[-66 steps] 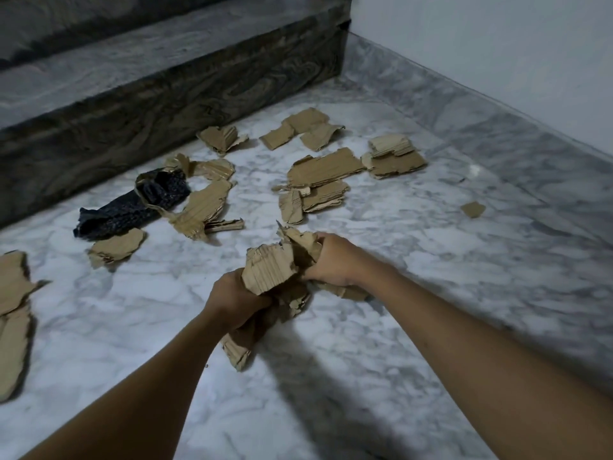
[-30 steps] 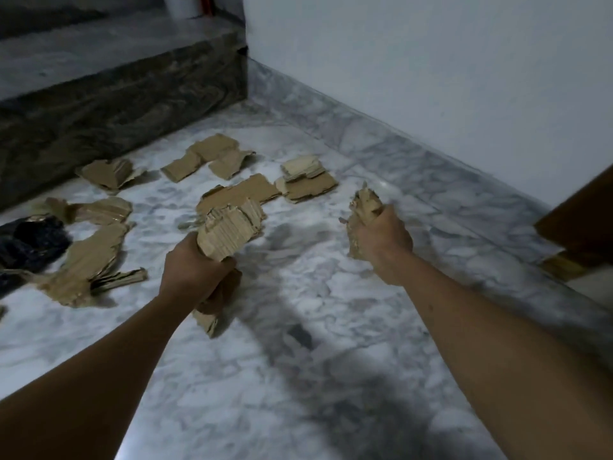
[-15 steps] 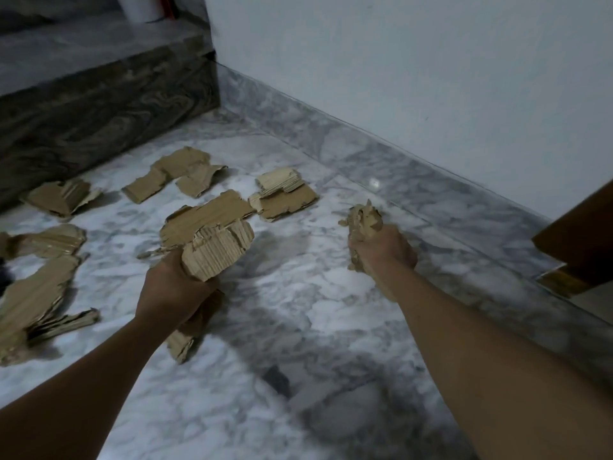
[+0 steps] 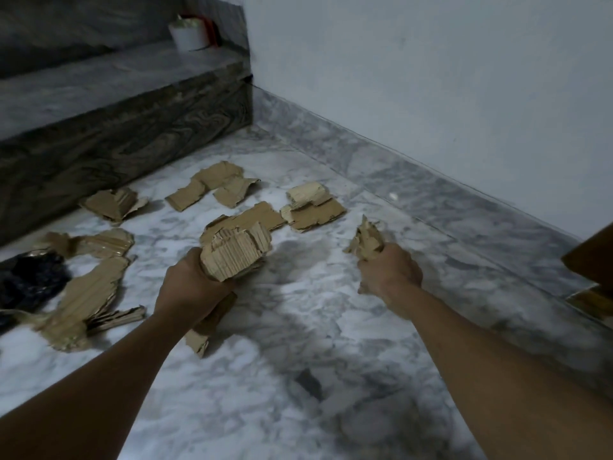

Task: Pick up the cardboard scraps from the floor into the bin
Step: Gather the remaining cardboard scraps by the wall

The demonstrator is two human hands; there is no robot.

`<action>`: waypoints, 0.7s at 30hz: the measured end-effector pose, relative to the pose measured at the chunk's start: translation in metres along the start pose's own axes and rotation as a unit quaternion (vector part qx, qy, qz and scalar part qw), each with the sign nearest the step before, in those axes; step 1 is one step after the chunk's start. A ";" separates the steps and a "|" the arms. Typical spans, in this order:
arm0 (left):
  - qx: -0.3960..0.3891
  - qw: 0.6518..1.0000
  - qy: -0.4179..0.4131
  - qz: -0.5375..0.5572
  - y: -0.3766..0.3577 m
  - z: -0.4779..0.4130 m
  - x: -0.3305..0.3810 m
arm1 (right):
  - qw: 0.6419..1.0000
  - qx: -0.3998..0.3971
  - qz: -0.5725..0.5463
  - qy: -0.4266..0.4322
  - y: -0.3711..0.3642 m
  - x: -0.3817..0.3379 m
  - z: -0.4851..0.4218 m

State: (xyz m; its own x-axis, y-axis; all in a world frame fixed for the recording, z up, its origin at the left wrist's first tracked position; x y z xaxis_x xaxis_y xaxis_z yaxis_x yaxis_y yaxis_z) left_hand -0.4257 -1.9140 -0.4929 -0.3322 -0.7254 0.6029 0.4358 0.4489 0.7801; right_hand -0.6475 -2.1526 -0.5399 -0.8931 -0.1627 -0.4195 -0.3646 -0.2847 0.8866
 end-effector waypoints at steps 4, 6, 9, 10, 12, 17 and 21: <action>-0.029 0.999 0.020 -0.008 0.040 -0.014 0.012 | 0.993 -0.062 -0.084 0.051 0.014 -0.055 0.013; -0.046 0.998 0.038 -0.015 0.052 -0.020 0.028 | 0.989 -0.097 -0.059 0.094 0.030 -0.077 0.014; -0.059 0.997 0.018 -0.038 0.069 -0.024 0.044 | 0.985 -0.107 0.014 0.132 0.057 -0.105 0.021; -0.063 0.996 0.004 -0.056 0.071 -0.024 0.046 | 0.984 -0.108 0.039 0.140 0.063 -0.109 0.023; -0.068 0.994 -0.022 -0.084 0.070 -0.025 0.047 | 0.979 -0.107 0.075 0.155 0.076 -0.113 0.021; -0.064 0.993 -0.042 -0.095 0.032 -0.052 0.021 | 0.974 -0.109 0.052 0.194 0.080 -0.118 -0.017; -0.094 0.991 -0.054 -0.082 -0.003 -0.063 0.007 | 0.956 -0.145 0.066 0.245 0.042 -0.126 -0.052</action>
State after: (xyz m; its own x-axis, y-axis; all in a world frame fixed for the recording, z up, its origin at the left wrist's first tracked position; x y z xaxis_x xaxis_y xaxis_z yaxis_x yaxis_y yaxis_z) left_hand -0.3765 -1.9537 -0.5016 -0.4942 -0.7162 0.4927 0.5134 0.2169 0.8303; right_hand -0.5360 -2.1931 -0.4602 -0.6703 -0.6179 -0.4109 -0.1042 -0.4699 0.8766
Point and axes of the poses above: each hand's wrist, its own z-axis away from the middle knuckle, its own y-axis out of the back of the hand, x = y × z, the point moved 3 cm from there along -z, towards the middle knuckle, and after that the axes turned 4 degrees about y, right-handed, at the moved point
